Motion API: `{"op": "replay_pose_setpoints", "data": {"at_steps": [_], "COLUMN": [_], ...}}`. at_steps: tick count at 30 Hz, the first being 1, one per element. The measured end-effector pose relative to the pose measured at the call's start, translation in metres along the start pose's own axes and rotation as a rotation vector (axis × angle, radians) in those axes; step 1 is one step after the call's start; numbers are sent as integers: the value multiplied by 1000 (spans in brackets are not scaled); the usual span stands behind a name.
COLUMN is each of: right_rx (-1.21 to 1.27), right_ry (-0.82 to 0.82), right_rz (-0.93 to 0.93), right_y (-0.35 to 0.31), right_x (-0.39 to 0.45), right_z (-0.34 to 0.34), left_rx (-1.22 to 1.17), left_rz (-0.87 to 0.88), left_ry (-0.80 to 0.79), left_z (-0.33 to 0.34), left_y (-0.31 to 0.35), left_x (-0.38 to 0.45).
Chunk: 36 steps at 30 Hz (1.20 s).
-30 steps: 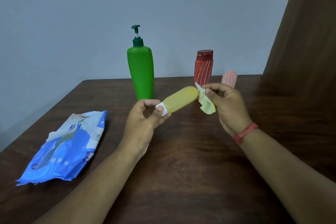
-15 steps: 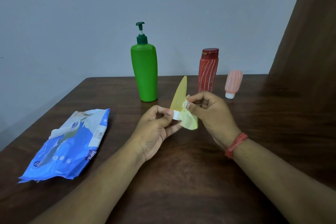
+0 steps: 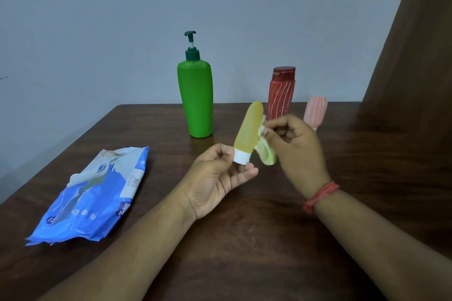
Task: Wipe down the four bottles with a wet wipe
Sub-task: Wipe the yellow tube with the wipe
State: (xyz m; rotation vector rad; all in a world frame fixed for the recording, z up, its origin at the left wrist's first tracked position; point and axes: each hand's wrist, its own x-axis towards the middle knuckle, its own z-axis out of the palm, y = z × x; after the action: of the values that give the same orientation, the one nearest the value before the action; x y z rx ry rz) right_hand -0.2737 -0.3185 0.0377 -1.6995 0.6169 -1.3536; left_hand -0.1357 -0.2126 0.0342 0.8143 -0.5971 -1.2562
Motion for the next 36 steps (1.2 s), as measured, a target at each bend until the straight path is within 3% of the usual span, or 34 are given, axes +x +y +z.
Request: {"op": "replay_pose_setpoints", "data": {"at_steps": [7, 12, 16, 19, 24, 27, 30, 32, 36], "right_rx": [-65, 79, 165, 131, -93, 14, 169, 211, 121], "right_ry": [-273, -3, 114, 77, -215, -64, 75, 28, -201], "right_rz": [62, -27, -18, -39, -35, -9, 26, 53, 116], "right_y": [12, -1, -4, -2, 5, 1, -3, -2, 6], "right_x": [-4, 3, 6, 6, -5, 0, 5, 3, -3], "right_z": [4, -4, -10, -12, 1, 0, -9, -8, -1], "left_rx": [-41, 161, 356, 363, 258, 358, 645, 760, 719], "left_rz": [53, 74, 94, 100, 151, 191, 268, 334, 407], "left_ry": [32, -6, -63, -61, 31, 55, 76, 92, 156], "left_z": [-6, -10, -11, -12, -13, -15, -14, -14, -19], "left_y": [6, -2, -9, -9, -2, -3, -7, -9, -7], "left_x": [2, 7, 8, 8, 8, 9, 10, 11, 11]}}
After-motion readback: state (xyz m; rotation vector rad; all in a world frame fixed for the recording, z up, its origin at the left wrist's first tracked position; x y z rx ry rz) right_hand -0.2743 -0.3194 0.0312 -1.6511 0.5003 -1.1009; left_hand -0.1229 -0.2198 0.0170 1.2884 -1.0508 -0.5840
